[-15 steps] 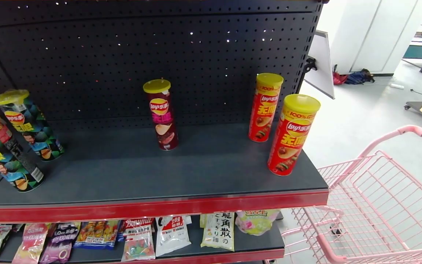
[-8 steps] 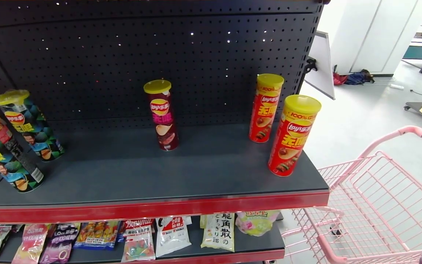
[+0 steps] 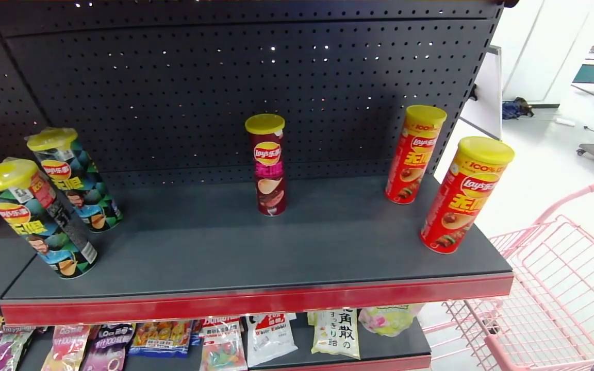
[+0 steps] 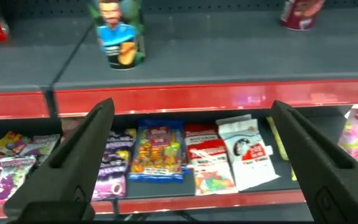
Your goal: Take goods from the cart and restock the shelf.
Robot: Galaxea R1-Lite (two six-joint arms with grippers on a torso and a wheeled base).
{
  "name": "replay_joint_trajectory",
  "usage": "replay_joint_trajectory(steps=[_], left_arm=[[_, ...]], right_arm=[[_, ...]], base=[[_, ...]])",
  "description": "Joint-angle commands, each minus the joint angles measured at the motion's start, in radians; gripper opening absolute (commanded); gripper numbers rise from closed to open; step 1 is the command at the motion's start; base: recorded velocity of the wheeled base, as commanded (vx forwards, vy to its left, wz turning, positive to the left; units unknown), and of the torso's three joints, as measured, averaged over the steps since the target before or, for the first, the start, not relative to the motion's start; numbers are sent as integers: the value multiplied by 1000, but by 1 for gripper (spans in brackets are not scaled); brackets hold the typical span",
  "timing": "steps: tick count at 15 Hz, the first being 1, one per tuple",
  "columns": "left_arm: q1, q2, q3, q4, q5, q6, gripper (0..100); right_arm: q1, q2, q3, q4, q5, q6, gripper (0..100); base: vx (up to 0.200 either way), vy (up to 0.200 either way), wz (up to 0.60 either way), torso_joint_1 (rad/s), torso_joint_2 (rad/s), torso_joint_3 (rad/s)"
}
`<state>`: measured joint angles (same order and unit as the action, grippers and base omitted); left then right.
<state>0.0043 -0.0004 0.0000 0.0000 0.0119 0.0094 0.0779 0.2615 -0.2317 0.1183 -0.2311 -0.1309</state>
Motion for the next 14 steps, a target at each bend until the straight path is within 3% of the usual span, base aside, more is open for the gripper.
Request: replay_joint_trajectory(steps=[1,4,10,14], left_arm=[[0,0,0,0,0,0,100],[0,0,0,0,0,0,100],[0,0,0,-2,0,3,100],[0,0,0,-2,0,1,100]], right_arm=[[0,-4,0,0,-1,-1,0],[2,-4,0,0,-1,-1,0],[2,-4,2,0,1,-1,0],[2,-4,2,0,1,-1,0]], base=[[0,200,0,2,-2,2],[0,200,0,2,6,-1],[0,0,0,0,0,0],[150,0,0,-4,2,8]])
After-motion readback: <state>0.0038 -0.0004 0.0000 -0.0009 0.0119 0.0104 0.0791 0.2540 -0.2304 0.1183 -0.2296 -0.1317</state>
